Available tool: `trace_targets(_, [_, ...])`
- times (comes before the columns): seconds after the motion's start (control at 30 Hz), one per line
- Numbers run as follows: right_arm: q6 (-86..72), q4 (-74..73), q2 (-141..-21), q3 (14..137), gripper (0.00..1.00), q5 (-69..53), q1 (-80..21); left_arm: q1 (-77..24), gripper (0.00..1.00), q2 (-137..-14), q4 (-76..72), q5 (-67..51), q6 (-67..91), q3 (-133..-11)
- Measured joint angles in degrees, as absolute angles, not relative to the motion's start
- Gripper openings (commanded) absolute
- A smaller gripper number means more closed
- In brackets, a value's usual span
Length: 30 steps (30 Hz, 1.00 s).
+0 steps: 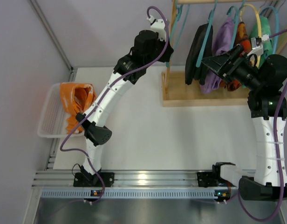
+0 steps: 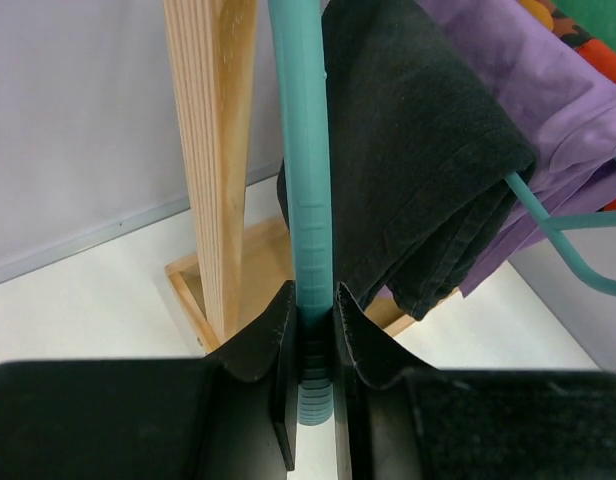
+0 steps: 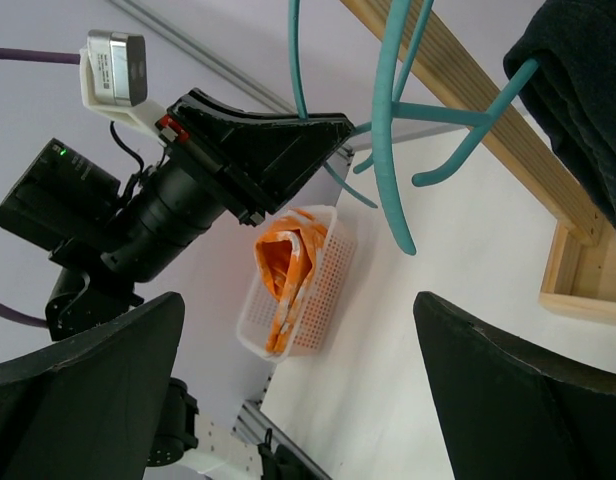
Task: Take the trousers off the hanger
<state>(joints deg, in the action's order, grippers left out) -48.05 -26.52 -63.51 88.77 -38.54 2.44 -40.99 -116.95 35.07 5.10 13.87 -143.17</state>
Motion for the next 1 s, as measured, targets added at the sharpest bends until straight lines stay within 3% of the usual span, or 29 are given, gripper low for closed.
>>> trace_targets(0.47, [-48.0, -26.6, -62.7, 87.7, 0.99, -38.9, 2.4, -39.6, 0.00, -120.0, 31.3, 2.9, 14.6, -144.4])
trace_targets(0.57, [-47.8, -26.6, -62.7, 87.7, 0.99, -38.9, 2.4, -39.4, 0.18, -120.0, 30.6, 2.4, 15.2, -143.9])
trace_targets(0.6, [-47.6, -26.6, -62.7, 87.7, 0.99, -38.9, 2.4, -39.4, 0.29, -120.0, 30.2, 2.3, 15.4, -143.6])
trace_targets(0.73, [-46.4, -26.6, -62.6, 87.7, 0.99, -38.8, 2.4, -39.1, 0.51, -119.7, 29.6, 1.8, 16.7, -141.6])
trace_targets(1.0, [-42.8, -26.8, -61.0, 87.7, 0.99, -38.2, 2.4, -38.4, 0.72, -114.5, 30.0, 1.2, 17.7, -136.7])
